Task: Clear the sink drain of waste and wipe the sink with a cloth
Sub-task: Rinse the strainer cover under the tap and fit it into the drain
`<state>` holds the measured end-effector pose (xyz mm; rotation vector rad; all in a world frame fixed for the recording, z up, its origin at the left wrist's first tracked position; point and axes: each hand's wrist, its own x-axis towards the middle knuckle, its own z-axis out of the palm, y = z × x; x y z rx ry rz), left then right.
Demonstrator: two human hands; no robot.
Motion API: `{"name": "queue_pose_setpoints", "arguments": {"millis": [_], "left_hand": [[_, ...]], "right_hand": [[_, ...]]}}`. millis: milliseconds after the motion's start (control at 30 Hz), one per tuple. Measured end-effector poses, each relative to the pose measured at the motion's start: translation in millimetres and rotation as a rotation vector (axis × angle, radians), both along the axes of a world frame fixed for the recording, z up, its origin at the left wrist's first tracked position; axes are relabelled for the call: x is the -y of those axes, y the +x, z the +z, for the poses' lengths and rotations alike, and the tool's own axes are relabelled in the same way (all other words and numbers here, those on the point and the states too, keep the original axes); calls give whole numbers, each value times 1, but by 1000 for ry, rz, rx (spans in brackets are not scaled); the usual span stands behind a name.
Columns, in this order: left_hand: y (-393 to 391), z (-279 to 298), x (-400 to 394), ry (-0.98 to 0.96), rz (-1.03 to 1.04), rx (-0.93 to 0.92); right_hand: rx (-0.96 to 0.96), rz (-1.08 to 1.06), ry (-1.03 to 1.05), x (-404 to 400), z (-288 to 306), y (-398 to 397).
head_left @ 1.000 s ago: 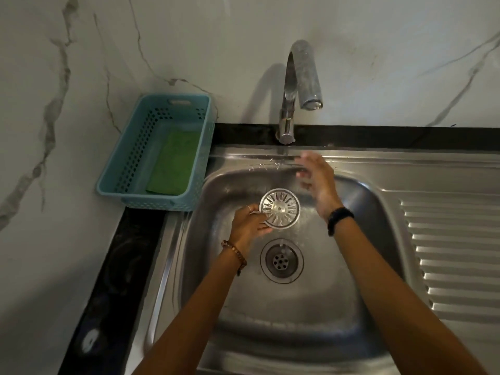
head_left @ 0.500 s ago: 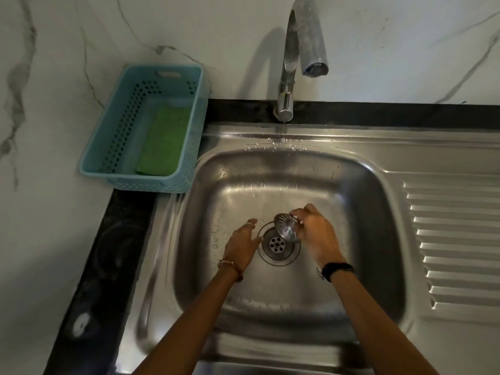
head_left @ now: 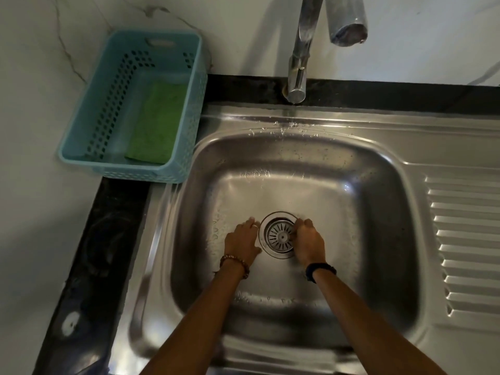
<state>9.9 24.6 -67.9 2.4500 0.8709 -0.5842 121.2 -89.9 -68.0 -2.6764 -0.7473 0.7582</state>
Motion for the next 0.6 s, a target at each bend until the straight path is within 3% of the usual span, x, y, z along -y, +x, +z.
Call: {"name": "queue_pose_setpoints", "arguments": {"millis": [233,467,600], "left_hand": [[-1,-1,10,65,-38,-48],[-1,3,10,38,-82,-117],[4,19,11,-73,-3,-62]], "right_hand": [[129,90,-44,1,-10,-9],[47,106,-81,0,-3,-17],[-19,10,49,-1,20,-19]]}}
